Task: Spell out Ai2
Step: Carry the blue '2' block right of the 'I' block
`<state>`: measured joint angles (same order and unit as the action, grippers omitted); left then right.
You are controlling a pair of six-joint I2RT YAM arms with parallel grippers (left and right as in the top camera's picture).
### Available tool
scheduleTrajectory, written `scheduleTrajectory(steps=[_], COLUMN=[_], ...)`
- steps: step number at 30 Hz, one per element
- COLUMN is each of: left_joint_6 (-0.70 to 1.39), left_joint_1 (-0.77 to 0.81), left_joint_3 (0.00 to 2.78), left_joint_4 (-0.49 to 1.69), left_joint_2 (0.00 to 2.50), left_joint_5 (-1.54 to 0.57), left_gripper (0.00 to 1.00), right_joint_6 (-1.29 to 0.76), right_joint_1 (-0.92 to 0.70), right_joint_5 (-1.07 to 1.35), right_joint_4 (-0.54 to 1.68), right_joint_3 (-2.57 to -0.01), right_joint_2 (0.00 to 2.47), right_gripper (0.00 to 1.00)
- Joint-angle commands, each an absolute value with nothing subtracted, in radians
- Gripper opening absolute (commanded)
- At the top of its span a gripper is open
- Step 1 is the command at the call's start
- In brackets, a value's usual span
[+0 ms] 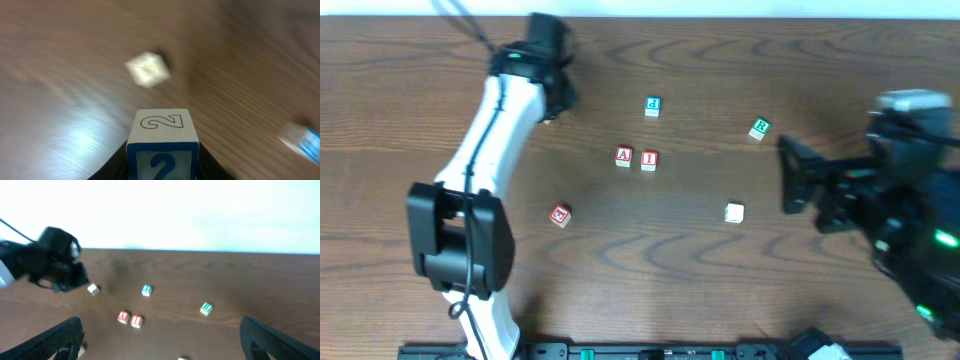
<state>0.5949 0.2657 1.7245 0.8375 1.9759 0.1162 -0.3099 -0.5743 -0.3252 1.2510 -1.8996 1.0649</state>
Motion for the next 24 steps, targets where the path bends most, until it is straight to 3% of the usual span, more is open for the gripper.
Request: scheduleTrajectory(steps=[1,11,24], left_joint_6=[0.545,0.562,0.609], left_joint_1=[0.377,0.641,0.719], left_joint_3=[1.742,1.741,1.738], left_joint_4=[0.828,0.773,0.785], left_joint_2=[1.961,1.971,2.088], left_joint_5=[0.122,0.112,0.039], left_gripper=[0.05,0.05,0.06], right_joint_6=[-0.249,-0.227,-0.211], right_joint_1=[-0.543,-0.53,-0.53], right_joint_5=[-0.345,-0.363,-0.364], right_joint_4=[1.284,1.371,1.411], right_joint_3=[-1.989,-2.078,-2.092], right_joint_2=[1.058,1.045,0.945], right_gripper=[0.99,0.99,0.99])
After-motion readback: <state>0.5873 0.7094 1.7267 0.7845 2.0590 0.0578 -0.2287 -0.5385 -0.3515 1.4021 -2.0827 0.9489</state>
